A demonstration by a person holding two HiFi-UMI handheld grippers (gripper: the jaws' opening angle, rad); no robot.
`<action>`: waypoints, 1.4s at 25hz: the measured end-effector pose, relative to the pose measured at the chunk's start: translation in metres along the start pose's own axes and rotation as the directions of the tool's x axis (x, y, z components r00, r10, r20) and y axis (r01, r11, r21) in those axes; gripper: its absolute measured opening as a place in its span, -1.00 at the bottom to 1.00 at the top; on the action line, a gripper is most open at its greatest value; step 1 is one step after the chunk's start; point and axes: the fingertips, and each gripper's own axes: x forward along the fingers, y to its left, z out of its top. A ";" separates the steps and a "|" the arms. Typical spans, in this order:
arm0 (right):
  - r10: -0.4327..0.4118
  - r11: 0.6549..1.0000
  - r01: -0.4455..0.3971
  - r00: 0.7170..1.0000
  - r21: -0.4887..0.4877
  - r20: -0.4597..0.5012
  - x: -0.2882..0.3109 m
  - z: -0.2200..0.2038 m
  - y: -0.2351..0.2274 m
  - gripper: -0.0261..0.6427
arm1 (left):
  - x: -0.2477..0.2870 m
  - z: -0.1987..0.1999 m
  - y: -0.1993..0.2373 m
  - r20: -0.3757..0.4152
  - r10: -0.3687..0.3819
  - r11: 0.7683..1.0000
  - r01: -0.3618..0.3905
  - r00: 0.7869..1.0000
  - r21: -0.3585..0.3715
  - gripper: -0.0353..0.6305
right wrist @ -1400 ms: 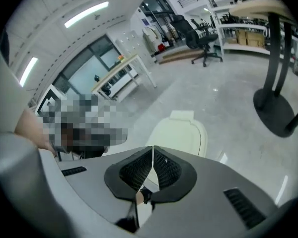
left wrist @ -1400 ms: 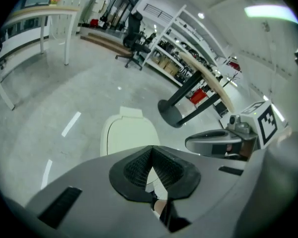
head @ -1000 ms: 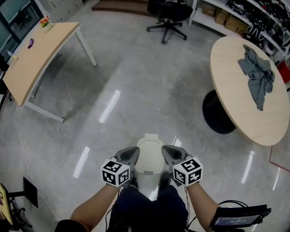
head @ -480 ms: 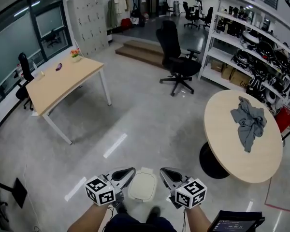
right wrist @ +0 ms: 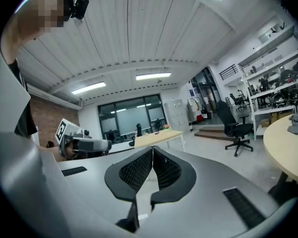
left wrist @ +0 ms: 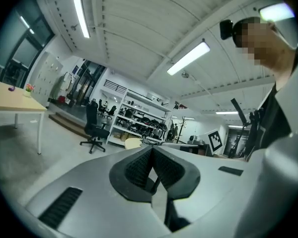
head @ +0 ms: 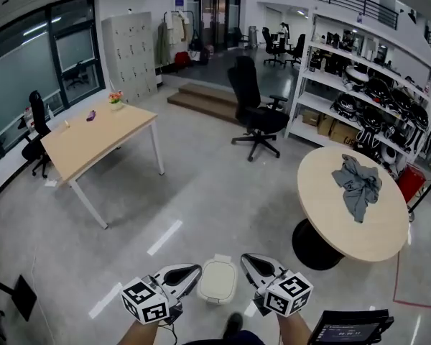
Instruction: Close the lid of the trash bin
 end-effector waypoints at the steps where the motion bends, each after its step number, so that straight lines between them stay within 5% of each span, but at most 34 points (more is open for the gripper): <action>1: -0.006 1.000 0.006 1.000 0.004 0.003 -0.006 0.000 0.015 -0.89 | -0.016 -0.001 -0.008 0.005 0.009 1.000 -0.010 1.000 0.021 -0.89; 5: -0.034 0.999 0.034 0.999 0.006 0.006 -0.027 -0.004 0.074 -0.89 | -0.076 -0.005 -0.027 0.015 0.059 0.994 -0.060 0.998 0.088 -0.89; 9: -0.069 0.997 0.069 0.998 -0.027 -0.001 -0.048 -0.008 0.122 -0.89 | -0.127 -0.001 -0.049 0.107 0.064 0.997 -0.067 0.992 0.031 -0.89; 14: -0.052 0.997 0.053 0.999 -0.048 0.014 -0.072 -0.005 0.170 -0.89 | -0.172 0.003 -0.072 0.150 0.102 0.991 -0.114 0.983 0.073 -0.89; 22: -0.013 0.997 0.020 0.997 -0.079 0.080 -0.149 -0.009 0.203 -0.89 | -0.198 -0.018 -0.146 0.184 0.165 0.981 -0.181 0.969 0.073 -0.89; 28: 0.066 0.996 -0.063 0.996 -0.063 0.054 -0.244 -0.044 0.219 -0.89 | -0.184 -0.072 -0.235 0.169 0.220 0.973 -0.228 0.961 0.032 -0.89; 35: 0.019 0.999 -0.016 0.998 -0.050 0.068 -0.351 -0.052 0.221 -0.89 | -0.183 -0.114 -0.325 0.114 0.299 0.951 -0.305 0.947 0.045 -0.89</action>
